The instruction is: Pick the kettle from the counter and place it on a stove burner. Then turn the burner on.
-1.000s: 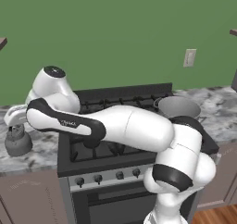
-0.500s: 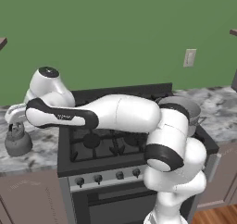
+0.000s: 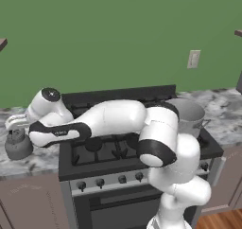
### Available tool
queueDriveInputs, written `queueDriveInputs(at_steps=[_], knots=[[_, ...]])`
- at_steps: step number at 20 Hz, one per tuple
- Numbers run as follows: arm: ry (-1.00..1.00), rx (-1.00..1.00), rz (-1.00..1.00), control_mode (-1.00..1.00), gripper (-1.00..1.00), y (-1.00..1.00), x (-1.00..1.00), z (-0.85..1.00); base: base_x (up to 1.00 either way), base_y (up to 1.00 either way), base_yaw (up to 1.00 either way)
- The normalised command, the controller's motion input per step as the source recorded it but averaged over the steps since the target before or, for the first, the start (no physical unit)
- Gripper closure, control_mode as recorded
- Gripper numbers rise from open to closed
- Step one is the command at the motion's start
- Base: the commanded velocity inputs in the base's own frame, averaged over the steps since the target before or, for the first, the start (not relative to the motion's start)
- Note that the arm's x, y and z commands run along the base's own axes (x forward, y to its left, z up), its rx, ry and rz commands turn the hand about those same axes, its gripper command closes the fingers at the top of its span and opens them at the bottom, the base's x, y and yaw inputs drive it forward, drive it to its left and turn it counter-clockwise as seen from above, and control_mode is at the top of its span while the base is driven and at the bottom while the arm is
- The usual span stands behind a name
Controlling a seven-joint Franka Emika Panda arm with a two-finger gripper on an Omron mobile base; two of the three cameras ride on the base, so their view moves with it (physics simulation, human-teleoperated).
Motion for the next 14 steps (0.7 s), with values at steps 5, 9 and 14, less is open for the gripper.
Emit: queueDriveInputs(at_steps=[5,9,14], knots=[[0.0,0.0,-0.06,-1.0,-1.0,0.24,0.12,-0.01,0.0,0.0,0.0],[0.0,0.0,0.0,-1.0,-1.0,0.09,0.01,0.06,0.0,0.0,0.0],[0.0,0.0,0.0,-1.0,-1.0,0.02,0.0,0.0,0.0,0.0,0.0]])
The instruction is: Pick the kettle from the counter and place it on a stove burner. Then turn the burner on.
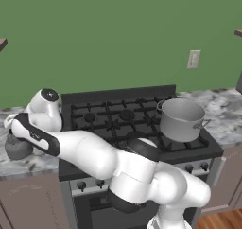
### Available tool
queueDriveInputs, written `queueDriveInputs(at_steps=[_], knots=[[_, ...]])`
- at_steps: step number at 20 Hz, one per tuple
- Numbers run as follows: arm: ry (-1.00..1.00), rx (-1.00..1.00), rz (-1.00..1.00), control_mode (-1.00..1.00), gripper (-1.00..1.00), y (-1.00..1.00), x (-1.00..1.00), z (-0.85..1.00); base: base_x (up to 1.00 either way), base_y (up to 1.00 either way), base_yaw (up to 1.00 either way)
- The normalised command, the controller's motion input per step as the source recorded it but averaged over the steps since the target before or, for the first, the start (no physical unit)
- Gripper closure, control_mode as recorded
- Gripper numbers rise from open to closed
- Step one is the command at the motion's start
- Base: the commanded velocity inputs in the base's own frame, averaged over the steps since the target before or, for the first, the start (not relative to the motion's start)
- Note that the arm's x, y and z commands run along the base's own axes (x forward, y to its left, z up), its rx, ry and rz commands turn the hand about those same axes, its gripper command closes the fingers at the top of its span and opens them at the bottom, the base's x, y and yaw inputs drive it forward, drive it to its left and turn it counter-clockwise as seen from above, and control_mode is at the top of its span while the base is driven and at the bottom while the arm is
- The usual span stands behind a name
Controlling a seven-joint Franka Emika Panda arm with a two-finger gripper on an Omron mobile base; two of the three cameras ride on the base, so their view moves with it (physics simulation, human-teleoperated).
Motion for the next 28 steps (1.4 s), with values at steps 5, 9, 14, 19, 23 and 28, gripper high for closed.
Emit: queueDriveInputs(at_steps=[5,9,14,19,23,28], knots=[[0.0,-0.01,-0.04,-1.0,-1.0,0.3,0.06,0.0,0.0,0.0,0.0],[0.0,-0.04,-0.07,-1.0,-1.0,0.5,0.17,0.0,0.0,0.0,0.0],[0.0,0.0,-0.06,-1.0,-1.0,0.23,0.16,0.0,0.0,0.0,0.0],[0.05,-0.01,-0.01,-1.0,-1.0,0.02,0.11,-0.08,0.0,0.0,0.0],[0.05,-0.04,0.0,-1.0,-1.0,0.0,0.1,-0.23,0.0,0.0,0.0],[0.02,-0.02,0.0,-1.0,-1.0,0.05,0.13,-0.24,0.0,0.0,0.0]])
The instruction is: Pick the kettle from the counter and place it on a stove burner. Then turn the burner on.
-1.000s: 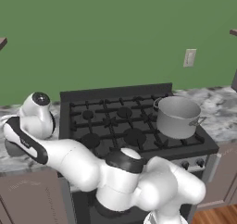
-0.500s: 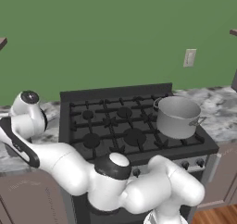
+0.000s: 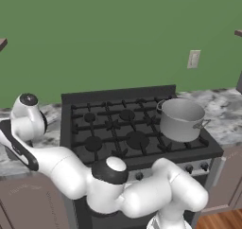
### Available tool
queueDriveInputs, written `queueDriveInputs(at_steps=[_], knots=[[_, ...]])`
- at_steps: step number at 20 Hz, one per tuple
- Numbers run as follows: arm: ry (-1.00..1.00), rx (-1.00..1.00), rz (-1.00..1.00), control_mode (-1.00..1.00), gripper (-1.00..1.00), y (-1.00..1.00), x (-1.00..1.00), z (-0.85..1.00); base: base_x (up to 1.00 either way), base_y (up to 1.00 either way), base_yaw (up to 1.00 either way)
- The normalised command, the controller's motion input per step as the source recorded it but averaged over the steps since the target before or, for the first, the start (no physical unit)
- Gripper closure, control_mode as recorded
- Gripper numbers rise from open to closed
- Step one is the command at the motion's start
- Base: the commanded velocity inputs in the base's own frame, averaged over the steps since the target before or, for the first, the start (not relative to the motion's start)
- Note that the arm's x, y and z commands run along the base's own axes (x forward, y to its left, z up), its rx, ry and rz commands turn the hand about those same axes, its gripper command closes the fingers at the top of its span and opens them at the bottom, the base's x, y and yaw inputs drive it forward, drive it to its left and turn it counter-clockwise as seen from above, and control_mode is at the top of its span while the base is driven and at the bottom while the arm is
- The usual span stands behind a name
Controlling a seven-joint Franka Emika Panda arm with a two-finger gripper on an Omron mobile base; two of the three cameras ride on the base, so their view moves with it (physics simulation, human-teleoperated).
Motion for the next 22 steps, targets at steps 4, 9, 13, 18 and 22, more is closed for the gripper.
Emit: queueDriveInputs(at_steps=[4,9,13,18,22], knots=[[0.0,0.0,-0.02,-1.0,-1.0,0.29,0.28,-0.06,0.0,0.0,0.0],[0.0,0.0,-0.05,-1.0,-1.0,0.43,0.37,-0.06,0.0,0.0,0.0],[0.01,0.0,-0.04,-1.0,-1.0,0.35,0.29,-0.13,0.0,0.0,0.0],[0.01,0.0,-0.01,-1.0,1.0,0.12,0.08,-0.05,0.0,0.0,0.0],[-0.01,0.0,0.0,-1.0,1.0,0.0,0.0,0.0,0.0,0.0,0.0]])
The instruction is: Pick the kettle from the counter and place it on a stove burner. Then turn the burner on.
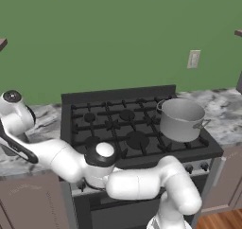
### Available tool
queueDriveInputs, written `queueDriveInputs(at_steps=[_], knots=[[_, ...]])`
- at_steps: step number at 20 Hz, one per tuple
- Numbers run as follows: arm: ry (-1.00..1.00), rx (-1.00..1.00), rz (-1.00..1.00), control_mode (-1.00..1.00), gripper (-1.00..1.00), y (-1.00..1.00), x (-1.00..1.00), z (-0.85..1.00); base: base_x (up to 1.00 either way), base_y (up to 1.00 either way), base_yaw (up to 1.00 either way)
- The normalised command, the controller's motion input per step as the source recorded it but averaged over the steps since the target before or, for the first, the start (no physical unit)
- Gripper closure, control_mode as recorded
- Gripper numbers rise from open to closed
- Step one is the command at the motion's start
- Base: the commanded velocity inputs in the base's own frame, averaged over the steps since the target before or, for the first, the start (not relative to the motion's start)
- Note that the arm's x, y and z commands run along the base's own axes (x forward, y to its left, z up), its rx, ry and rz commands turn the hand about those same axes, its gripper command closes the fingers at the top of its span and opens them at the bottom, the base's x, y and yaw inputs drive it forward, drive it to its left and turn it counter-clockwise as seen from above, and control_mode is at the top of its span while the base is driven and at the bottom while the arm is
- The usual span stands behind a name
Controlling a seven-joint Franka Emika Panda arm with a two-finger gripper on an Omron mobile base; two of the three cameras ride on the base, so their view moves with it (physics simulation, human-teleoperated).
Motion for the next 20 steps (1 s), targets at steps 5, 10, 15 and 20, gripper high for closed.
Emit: queueDriveInputs(at_steps=[5,10,15,20], knots=[[-0.04,0.0,0.0,-1.0,1.0,-0.17,-0.35,0.0,0.0,0.0,0.0],[-0.02,0.0,0.0,-1.0,1.0,-0.62,-0.75,0.0,0.0,0.0,0.0],[0.0,0.03,-0.04,-1.0,1.0,-0.77,-0.76,0.09,0.0,0.0,0.0],[-0.02,0.03,0.0,-1.0,1.0,-0.95,-0.62,0.0,0.0,0.0,0.0]])
